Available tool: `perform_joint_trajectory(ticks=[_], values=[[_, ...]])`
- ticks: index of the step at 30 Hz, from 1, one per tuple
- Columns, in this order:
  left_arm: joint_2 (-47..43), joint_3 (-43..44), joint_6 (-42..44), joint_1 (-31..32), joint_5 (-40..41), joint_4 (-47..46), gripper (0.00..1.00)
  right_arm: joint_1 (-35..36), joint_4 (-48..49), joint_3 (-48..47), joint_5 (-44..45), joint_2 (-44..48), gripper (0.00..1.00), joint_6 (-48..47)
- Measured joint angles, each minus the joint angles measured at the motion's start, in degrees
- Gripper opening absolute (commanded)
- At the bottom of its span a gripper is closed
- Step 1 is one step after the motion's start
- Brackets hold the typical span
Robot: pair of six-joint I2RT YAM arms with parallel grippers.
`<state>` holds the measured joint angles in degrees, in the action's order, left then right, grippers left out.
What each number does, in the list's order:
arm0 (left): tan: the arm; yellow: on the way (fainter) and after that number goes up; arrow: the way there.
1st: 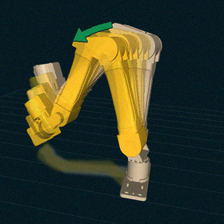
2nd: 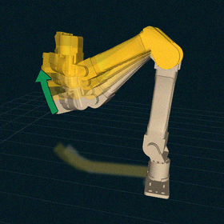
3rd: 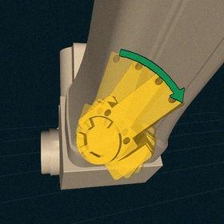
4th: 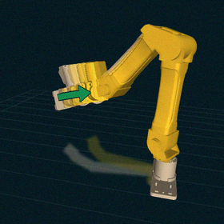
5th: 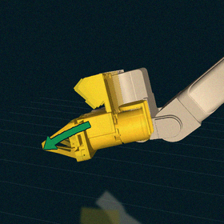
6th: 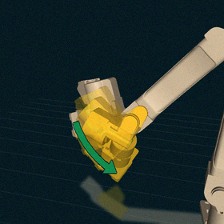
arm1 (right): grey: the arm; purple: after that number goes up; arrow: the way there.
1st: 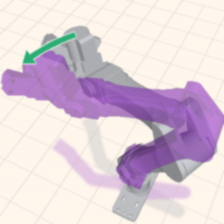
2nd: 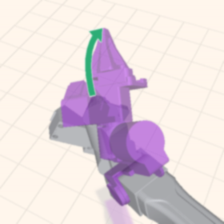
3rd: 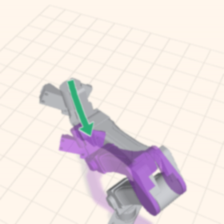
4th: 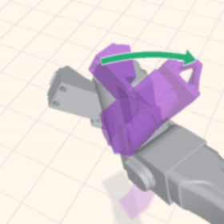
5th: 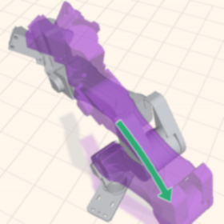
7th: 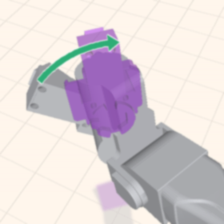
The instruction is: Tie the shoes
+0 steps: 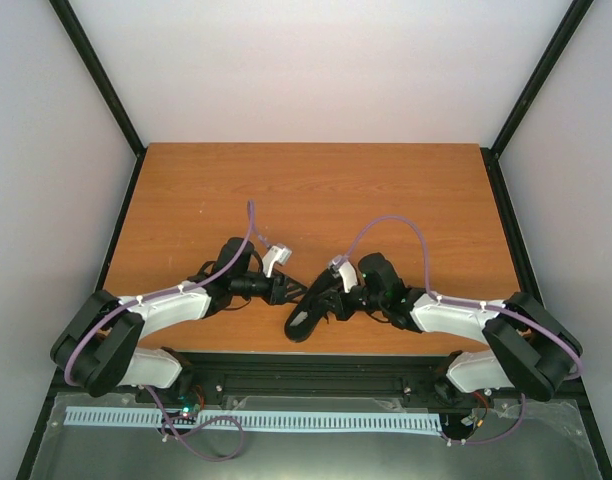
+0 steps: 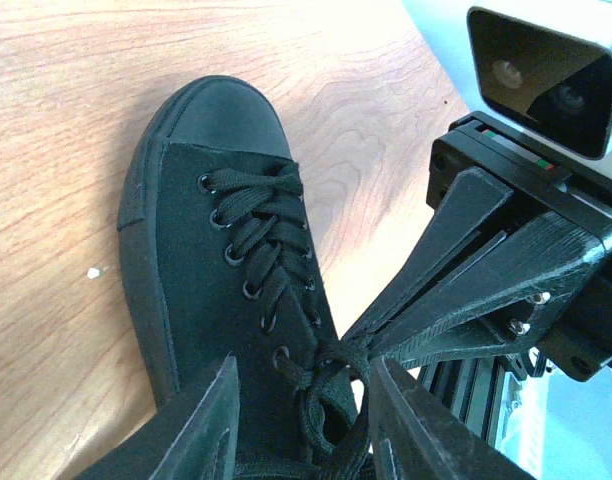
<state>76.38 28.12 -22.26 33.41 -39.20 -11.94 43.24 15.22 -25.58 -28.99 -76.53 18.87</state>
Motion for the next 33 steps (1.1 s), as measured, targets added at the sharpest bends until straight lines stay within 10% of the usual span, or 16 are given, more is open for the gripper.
perform_joint_trajectory(ticks=[13,33], values=[[3.13,0.07,0.42,0.02,0.66,1.01,0.24,1.49,3.15,0.00,1.01,-3.85,0.03,1.86],[6.10,0.44,1.31,0.59,-1.86,-0.98,0.32,1.79,3.91,-0.70,1.79,-5.22,0.03,2.38]])
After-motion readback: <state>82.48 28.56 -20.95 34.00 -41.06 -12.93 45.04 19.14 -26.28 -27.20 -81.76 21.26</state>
